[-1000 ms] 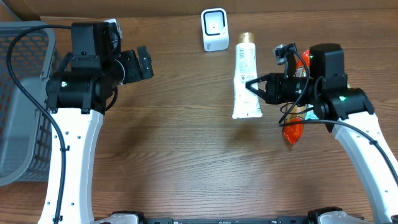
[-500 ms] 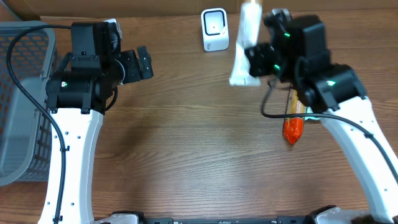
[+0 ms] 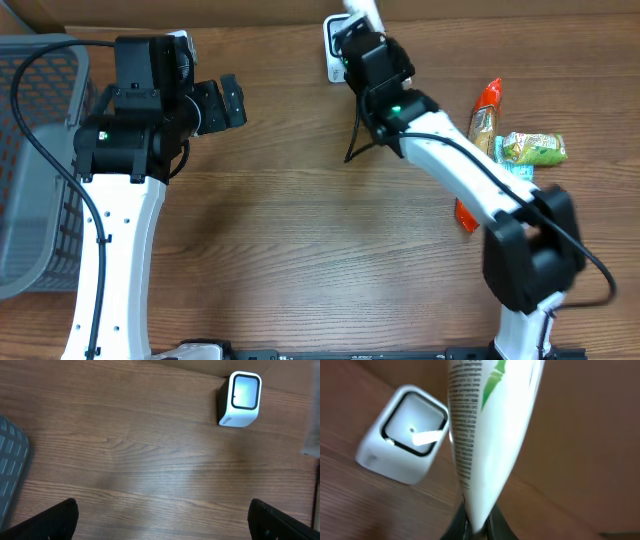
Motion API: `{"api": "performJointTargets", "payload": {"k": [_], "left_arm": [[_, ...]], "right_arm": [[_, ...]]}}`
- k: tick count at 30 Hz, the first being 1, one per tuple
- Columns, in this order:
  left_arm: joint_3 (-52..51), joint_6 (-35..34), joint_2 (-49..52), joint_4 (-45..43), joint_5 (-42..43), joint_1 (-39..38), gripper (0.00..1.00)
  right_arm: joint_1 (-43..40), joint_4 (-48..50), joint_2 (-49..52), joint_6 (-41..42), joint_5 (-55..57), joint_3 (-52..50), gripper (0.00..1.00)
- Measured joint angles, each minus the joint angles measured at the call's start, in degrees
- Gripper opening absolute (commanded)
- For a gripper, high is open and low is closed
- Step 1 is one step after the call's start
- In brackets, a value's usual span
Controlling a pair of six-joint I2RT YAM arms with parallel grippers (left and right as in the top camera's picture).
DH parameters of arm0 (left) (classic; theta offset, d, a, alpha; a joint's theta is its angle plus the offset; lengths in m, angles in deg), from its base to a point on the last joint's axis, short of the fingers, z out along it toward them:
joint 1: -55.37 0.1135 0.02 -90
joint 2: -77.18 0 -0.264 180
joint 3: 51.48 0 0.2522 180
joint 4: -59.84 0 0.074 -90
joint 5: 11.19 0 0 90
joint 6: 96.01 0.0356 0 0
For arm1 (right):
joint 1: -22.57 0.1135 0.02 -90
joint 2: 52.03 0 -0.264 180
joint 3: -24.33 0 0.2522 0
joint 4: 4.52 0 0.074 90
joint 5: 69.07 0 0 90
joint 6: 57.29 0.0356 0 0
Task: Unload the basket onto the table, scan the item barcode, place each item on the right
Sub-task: 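Raise the upright lotion tube to the scanner with the right gripper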
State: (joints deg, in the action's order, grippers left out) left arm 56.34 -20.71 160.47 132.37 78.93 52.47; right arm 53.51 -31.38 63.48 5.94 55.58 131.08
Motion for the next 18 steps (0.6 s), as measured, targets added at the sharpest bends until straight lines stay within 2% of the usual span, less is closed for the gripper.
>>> {"api": "performJointTargets", "payload": {"k": [8,14,18], "left_arm": [[0.0,0.0,0.0,0.0,0.0,0.0,1.00],[0.0,0.0,0.0,0.0,0.0,0.0,1.00],[0.0,0.0,0.0,0.0,0.0,0.0,1.00]], "right_arm": [[-0.2,13.6,5.6,-23.1,2.3,-0.1,0.04],[-0.7,20.9,8.3,-31.0,1.6,-0.1,0.04],[-2.4,22.2,10.8,-36.0,1.3,-0.1,0.04]]}}
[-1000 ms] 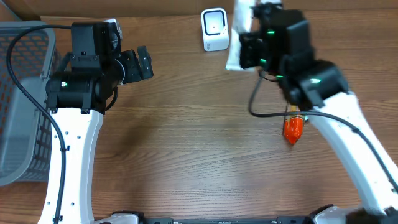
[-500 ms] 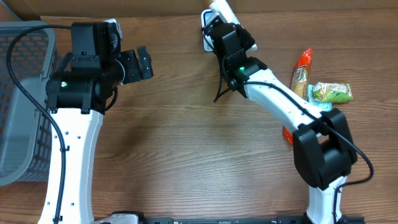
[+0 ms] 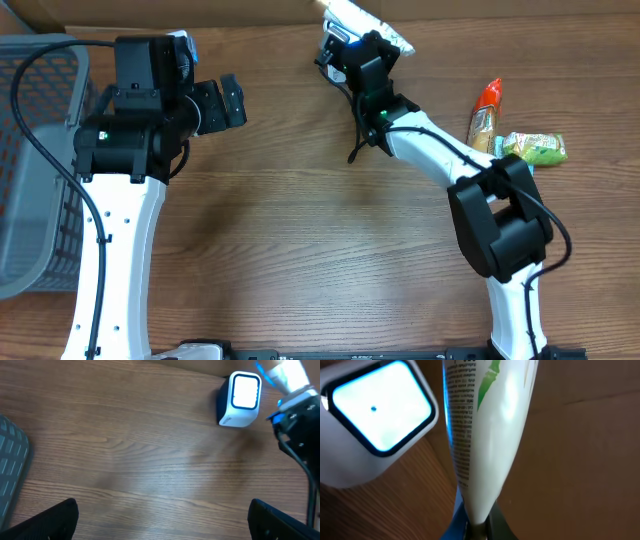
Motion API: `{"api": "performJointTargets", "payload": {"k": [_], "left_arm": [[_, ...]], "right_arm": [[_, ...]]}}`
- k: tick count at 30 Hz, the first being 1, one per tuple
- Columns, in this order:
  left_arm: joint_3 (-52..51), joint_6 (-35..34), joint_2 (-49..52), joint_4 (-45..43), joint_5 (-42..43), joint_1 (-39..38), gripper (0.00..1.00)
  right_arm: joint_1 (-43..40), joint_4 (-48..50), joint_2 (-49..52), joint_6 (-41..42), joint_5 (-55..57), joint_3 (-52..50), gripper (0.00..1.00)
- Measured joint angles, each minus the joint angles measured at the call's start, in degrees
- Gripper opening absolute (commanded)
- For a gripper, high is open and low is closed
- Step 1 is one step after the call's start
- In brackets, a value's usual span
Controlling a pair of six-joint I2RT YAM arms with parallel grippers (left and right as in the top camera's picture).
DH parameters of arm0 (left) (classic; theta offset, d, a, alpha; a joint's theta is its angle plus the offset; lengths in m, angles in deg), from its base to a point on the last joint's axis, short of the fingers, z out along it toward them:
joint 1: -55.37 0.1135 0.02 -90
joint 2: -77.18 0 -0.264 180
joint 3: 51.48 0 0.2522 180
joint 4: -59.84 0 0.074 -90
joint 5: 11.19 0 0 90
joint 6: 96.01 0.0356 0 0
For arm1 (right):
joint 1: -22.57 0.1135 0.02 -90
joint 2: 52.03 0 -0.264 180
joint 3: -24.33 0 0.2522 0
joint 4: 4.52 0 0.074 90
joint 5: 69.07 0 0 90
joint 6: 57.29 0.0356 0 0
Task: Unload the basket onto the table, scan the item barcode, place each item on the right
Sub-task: 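Raise the upright lotion tube to the scanner with the right gripper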
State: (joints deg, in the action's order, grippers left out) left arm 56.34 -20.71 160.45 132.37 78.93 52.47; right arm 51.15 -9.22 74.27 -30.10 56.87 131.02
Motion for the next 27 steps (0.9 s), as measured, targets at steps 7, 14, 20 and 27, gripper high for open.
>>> {"api": "performJointTargets", "payload": {"k": [7,14,20,27], "left_arm": [[0.0,0.0,0.0,0.0,0.0,0.0,0.99],[0.0,0.0,0.0,0.0,0.0,0.0,1.00],[0.0,0.0,0.0,0.0,0.0,0.0,1.00],[0.0,0.0,0.0,0.0,0.0,0.0,0.99]], "right_arm": [[-2.4,6.4,7.2,-8.5,1.7,0.0,0.04],[-2.3,10.1,8.7,-9.4,1.4,0.0,0.04],[-2.2,13.9,8.7,-7.7,1.4,0.0,0.04],[-2.2,14.6,8.7,-2.4,1.3,0.0,0.04]]}}
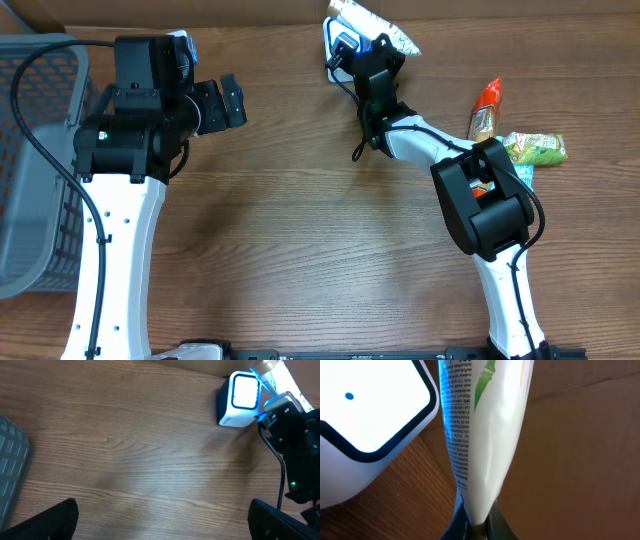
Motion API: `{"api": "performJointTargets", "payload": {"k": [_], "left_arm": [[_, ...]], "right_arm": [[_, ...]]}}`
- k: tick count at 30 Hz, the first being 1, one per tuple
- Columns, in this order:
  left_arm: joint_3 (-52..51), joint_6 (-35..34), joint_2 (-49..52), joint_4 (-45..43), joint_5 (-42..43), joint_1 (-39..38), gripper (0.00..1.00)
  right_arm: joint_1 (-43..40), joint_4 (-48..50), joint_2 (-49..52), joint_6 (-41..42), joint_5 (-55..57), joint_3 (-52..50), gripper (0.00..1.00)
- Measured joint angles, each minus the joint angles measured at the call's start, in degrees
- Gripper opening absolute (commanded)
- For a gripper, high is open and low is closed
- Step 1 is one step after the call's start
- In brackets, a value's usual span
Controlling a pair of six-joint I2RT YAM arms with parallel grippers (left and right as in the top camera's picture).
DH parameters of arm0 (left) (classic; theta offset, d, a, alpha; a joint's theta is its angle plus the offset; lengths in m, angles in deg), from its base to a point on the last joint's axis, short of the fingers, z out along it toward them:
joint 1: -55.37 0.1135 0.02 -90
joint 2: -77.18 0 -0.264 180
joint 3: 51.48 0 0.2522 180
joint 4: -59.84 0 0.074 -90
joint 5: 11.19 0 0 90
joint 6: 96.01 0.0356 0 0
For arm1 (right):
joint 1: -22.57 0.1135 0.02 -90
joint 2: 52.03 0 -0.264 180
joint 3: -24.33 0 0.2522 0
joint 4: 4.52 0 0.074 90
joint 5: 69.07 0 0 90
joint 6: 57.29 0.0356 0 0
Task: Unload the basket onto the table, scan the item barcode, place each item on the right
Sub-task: 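Raise the upright lotion tube to the scanner with the right gripper, then carry the lotion tube right and set it beside the spaghetti pack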
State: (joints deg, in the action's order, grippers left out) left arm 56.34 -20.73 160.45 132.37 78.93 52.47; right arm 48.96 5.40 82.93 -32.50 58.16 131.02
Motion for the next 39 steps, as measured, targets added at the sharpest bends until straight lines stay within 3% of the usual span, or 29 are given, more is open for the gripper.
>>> {"api": "performJointTargets", "payload": {"k": [23,29,34,39], "left_arm": [[0.0,0.0,0.0,0.0,0.0,0.0,1.00],[0.0,0.0,0.0,0.0,0.0,0.0,1.00],[0.0,0.0,0.0,0.0,0.0,0.0,1.00],[0.0,0.0,0.0,0.0,0.0,0.0,0.99]], "right_arm": [[2.4,-3.8,-0.3,6.0,1.3,0.0,0.04],[6.1,-24.6,-5.8,15.0,1.7,-0.2,0.04],[6.4,-49.5,-18.5,33.9,-5.9,-0.3,0.04],[0.6,-70.3,-28.4,53.0,-18.5,0.7,0.04]]}}
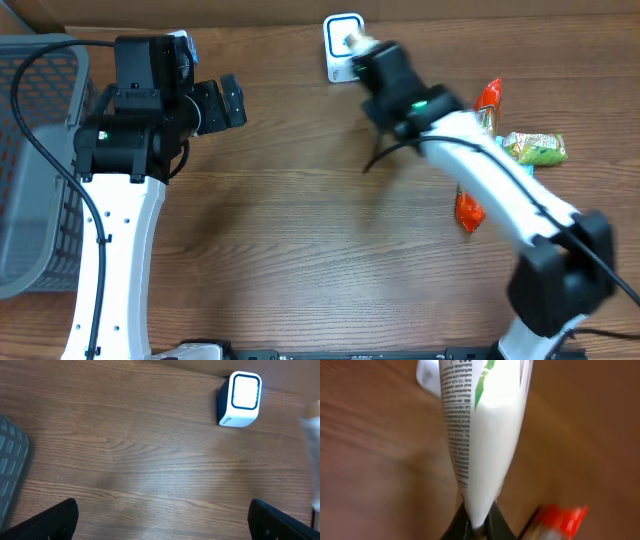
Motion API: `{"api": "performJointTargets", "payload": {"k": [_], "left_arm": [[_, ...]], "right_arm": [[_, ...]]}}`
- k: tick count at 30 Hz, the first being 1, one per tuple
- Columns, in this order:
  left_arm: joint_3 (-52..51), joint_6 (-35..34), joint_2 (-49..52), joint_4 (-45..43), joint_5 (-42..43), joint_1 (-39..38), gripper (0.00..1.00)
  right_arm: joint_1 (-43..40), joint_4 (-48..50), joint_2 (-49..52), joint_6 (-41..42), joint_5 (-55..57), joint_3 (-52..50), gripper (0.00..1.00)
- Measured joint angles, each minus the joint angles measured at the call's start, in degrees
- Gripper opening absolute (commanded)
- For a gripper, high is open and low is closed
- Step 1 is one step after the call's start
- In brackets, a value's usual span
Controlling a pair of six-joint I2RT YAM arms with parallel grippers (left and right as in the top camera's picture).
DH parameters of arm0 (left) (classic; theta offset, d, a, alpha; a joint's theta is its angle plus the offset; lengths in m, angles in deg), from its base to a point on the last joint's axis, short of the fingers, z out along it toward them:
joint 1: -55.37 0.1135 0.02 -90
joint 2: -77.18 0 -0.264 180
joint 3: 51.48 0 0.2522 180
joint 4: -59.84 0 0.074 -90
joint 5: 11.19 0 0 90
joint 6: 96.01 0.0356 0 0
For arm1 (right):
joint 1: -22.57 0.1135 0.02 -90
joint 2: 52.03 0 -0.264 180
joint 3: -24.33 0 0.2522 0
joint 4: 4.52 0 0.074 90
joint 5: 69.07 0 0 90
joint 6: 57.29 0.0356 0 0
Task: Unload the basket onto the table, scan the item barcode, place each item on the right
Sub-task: 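Carry the lotion tube right and set it beside the spaghetti pack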
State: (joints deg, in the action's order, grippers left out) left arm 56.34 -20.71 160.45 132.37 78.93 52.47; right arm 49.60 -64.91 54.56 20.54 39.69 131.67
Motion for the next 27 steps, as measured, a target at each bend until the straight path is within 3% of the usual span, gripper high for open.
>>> {"api": "performJointTargets", "payload": {"k": [4,11,17,19,20,27], "left_arm": [[0.0,0.0,0.0,0.0,0.0,0.0,1.00],[0.0,0.0,0.0,0.0,0.0,0.0,1.00],[0.0,0.0,0.0,0.0,0.0,0.0,1.00],[0.0,0.0,0.0,0.0,0.0,0.0,1.00],[0.0,0.0,0.0,0.0,0.0,0.0,1.00],[0.0,0.0,0.0,0.0,0.0,0.0,1.00]], "right_arm": [[-7.4,-6.8,0.7,11.2,-6.4,-2.9,0.04],[-16.1,-7.1,4.7,17.9,-12.1,-14.0,0.07],[-17.7,-7.1,4.3,19.9,-14.8,-14.4,0.50],[-17.7,-8.2,4.3,20.3,-15.6,-13.4,0.74],[-17.7,-9.2,4.3,20.1,-16.0,-12.1,0.80],[-17.6,-17.7,0.6,20.0,-17.0,1.4,0.87]]}}
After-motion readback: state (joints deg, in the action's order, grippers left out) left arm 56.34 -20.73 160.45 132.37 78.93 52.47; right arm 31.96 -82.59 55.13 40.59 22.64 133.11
